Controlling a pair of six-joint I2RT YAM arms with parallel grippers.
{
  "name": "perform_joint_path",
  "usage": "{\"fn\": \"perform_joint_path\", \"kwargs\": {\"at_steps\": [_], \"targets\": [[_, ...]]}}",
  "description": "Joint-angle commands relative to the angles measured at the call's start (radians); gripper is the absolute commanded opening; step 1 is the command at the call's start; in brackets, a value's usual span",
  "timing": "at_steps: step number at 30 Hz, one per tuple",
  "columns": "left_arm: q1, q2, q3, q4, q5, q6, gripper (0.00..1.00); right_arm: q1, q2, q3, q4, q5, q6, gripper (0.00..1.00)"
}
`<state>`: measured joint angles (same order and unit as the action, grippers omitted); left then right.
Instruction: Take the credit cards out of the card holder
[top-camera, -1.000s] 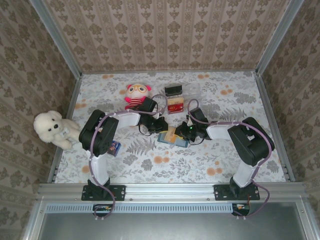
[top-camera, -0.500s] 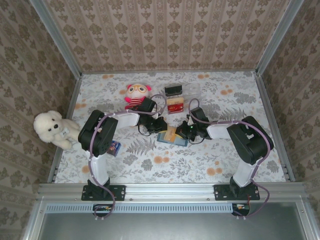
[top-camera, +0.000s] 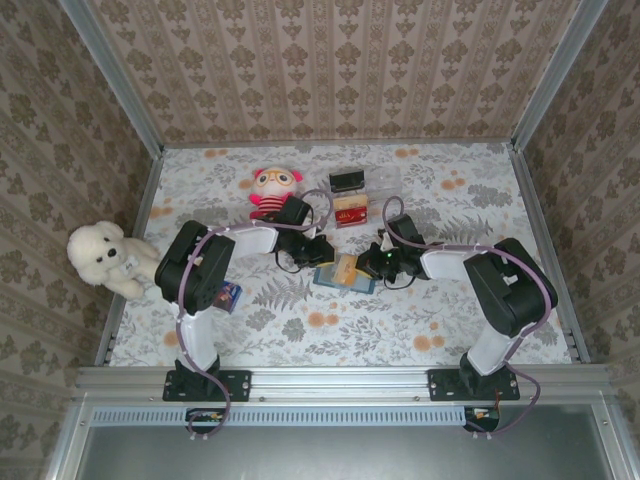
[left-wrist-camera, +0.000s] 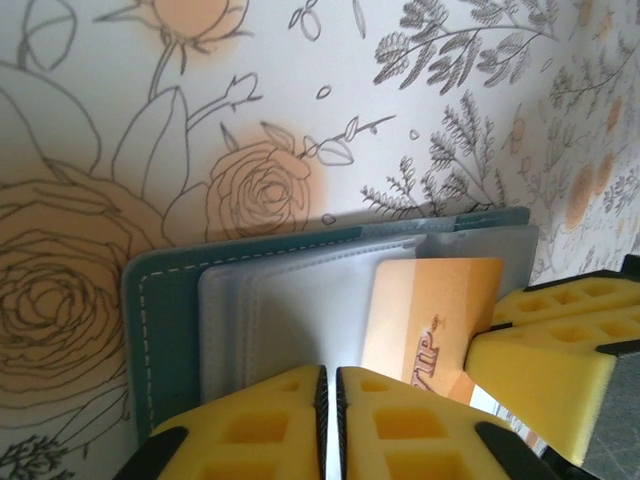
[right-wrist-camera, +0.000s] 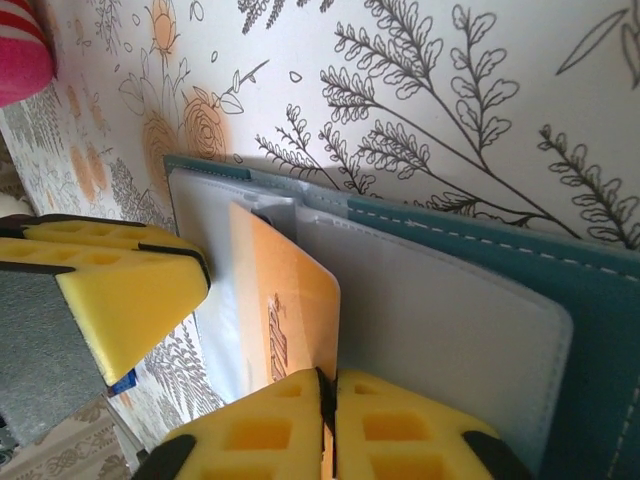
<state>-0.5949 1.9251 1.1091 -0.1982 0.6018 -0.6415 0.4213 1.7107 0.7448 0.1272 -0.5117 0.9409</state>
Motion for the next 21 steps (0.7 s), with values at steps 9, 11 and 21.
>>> {"fn": "perform_joint_path", "kwargs": {"at_steps": [9,11,21], "targets": [[-0.034,0.042,-0.009,-0.167,-0.137,0.06,0.08,-0.002,0.093,-0.012,0.082,-0.06,0.029,0.22],[-0.034,0.042,-0.013,-0.171,-0.146,0.063,0.08,0.001,0.103,-0.009,0.086,-0.063,0.03,0.22],[-0.032,0.032,-0.016,-0.175,-0.154,0.07,0.07,-0.003,0.083,-0.022,0.084,-0.018,0.039,0.12]]}}
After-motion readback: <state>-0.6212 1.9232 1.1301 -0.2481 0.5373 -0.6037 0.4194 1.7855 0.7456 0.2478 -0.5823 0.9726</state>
